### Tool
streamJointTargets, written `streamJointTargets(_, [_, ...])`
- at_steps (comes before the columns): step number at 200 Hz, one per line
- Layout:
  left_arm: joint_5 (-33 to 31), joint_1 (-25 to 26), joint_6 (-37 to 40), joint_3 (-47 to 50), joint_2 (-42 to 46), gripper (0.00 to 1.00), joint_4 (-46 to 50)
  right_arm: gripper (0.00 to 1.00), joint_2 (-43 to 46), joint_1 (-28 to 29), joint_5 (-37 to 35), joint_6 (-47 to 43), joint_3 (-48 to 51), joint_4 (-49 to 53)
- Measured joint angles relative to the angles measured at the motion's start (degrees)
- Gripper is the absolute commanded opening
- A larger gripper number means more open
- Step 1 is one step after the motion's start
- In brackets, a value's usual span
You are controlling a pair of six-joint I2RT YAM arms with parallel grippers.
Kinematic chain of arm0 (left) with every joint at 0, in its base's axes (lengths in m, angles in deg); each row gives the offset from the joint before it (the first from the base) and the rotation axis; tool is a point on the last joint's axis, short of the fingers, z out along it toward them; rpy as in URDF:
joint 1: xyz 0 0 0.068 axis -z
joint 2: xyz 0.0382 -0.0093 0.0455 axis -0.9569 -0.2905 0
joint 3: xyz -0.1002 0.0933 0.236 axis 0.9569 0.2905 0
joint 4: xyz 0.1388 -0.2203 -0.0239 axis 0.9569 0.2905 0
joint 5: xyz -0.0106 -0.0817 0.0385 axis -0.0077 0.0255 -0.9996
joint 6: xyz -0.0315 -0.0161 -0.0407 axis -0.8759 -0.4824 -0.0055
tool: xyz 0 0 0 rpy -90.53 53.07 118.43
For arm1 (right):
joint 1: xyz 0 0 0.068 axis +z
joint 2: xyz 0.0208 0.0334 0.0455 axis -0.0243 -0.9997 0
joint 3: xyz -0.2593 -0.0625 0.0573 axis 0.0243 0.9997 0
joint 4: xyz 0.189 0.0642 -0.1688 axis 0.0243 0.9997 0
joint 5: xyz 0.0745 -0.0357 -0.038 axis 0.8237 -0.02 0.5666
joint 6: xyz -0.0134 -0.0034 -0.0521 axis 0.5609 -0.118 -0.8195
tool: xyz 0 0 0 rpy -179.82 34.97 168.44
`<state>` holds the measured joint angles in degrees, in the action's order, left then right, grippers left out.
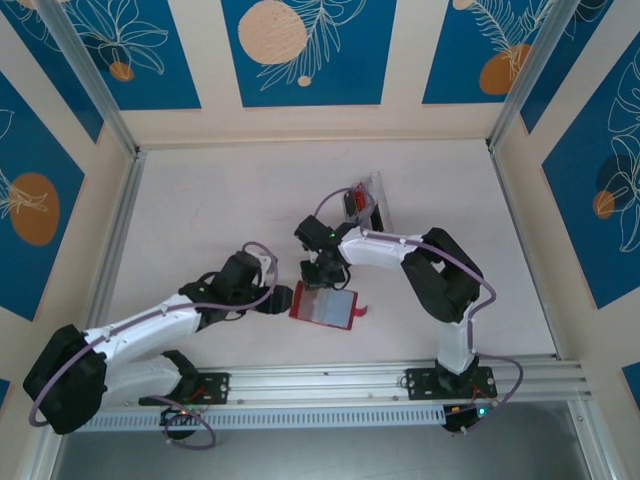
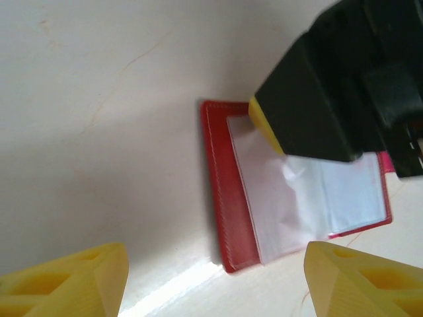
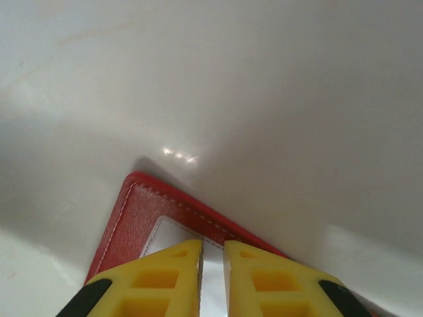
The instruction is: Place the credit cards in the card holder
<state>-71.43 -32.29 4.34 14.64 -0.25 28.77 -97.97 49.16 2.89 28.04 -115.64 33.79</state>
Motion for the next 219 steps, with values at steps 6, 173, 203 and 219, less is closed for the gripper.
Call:
streamJointTargets(6, [0.1,-0.2,0.0,0.0,-0.3,0.71,0.3,0.19,0.0,0.5,0.7,0.0,0.0,-0.2])
streamJointTargets(173, [8.0,0.6,0.0,-1.4,-10.1,0.66,-1.3,0.0,7.6,0.9,5.7,-1.2,2.5,2.4])
streamJointTargets(203, [8.0,1.1,0.0,-1.7,-11.5,0.62,-1.8,0.0,5.8,2.4,6.3,0.1,5.0,2.1])
streamJointTargets(219, [8.0,1.5,-0.4,-2.0,-11.6,0.6,-2.2,0.0,4.7,2.5,7.0,0.7,5.2,1.6])
